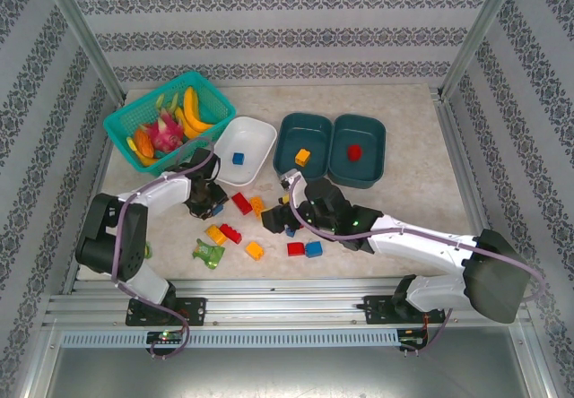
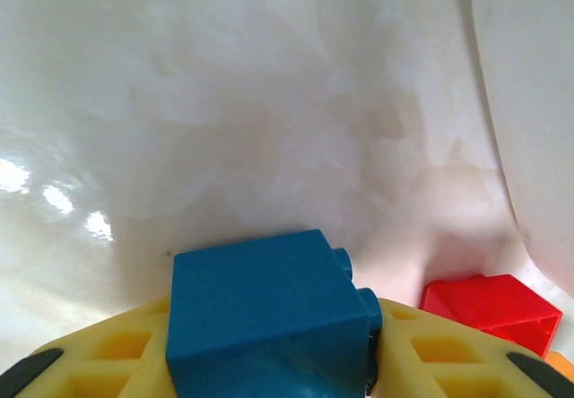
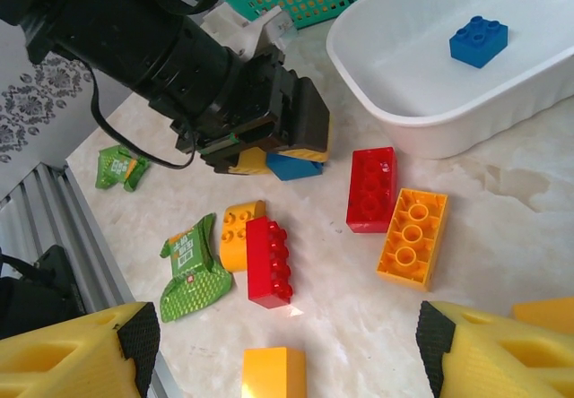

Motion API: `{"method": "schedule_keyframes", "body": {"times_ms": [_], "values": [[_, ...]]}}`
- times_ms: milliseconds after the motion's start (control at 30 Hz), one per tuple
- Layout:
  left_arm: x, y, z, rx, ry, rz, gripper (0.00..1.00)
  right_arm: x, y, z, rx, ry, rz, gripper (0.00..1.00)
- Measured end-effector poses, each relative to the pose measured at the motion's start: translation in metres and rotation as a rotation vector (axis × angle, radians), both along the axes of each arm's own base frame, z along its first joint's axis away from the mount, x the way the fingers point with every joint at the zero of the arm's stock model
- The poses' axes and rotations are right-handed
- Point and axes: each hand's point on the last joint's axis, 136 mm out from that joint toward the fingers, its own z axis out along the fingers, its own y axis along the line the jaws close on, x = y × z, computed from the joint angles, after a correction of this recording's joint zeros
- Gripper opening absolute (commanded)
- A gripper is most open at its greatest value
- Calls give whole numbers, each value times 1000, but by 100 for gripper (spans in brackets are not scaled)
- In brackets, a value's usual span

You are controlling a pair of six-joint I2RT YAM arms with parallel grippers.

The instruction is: Sort the legos into containers by color

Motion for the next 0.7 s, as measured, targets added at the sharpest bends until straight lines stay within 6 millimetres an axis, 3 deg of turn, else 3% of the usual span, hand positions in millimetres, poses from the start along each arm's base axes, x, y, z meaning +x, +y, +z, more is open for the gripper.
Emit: {"method": "schedule_keyframes", "body": {"times_ms": [200, 333, 433, 533, 700], "values": [[-3, 8, 49, 41, -76, -54, 40, 12, -4, 7, 13, 0, -50, 77], [20, 2, 95, 36, -177, -101, 41, 32, -13, 19, 39, -4, -134, 77], [45, -5, 115, 38, -217, -138, 41, 46, -18, 32, 61, -18, -186, 78], [75, -14, 113, 48, -213, -177, 40, 60, -20, 49, 86, -34, -232, 77], [110, -28, 78, 74, -134, -237, 41, 77, -24, 67, 100, -56, -289, 77]]}}
